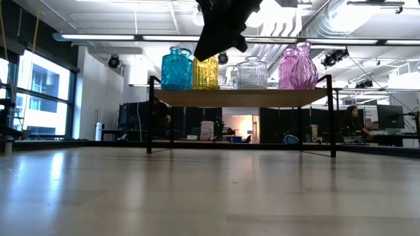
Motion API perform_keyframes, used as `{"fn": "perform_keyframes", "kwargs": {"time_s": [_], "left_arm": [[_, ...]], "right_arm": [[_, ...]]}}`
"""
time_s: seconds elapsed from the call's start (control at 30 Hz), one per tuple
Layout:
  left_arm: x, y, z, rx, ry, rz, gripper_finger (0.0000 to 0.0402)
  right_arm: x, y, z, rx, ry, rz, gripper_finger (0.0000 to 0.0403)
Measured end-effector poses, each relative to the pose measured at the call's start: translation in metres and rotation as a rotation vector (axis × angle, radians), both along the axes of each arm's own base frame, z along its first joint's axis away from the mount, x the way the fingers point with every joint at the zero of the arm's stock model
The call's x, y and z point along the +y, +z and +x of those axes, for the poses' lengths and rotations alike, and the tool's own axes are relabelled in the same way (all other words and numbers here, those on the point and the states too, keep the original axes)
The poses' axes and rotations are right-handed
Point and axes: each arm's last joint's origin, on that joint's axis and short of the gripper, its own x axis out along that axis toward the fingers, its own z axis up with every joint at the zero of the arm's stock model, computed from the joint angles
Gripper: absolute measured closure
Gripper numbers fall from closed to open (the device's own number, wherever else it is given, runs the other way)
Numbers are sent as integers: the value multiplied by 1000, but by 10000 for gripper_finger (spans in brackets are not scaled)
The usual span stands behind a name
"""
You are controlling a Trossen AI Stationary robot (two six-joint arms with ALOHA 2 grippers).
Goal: Sort vases onto shelf
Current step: Put the top left yellow vase on the shelf
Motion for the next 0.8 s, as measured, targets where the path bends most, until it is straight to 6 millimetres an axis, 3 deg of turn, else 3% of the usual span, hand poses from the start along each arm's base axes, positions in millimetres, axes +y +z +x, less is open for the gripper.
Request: {"fn": "perform_keyframes", "kwargs": {"time_s": [0.2, 0.47, 0.63, 0.8], "left_arm": [[-8, -39, -7, -127, -6, -106, 339], [-19, -80, 0, -74, -35, -234, 339], [-25, -93, 10, -71, -39, -265, 339], [-30, -93, 14, -106, -6, -265, 339]], "right_arm": [[-5, 0, 0, 5, 110, 79, 346], [-19, 0, 0, -3, 232, 136, 346], [-27, 3, 0, -3, 257, 92, 346], [-38, 23, 1, -35, 260, 5, 346]]}}
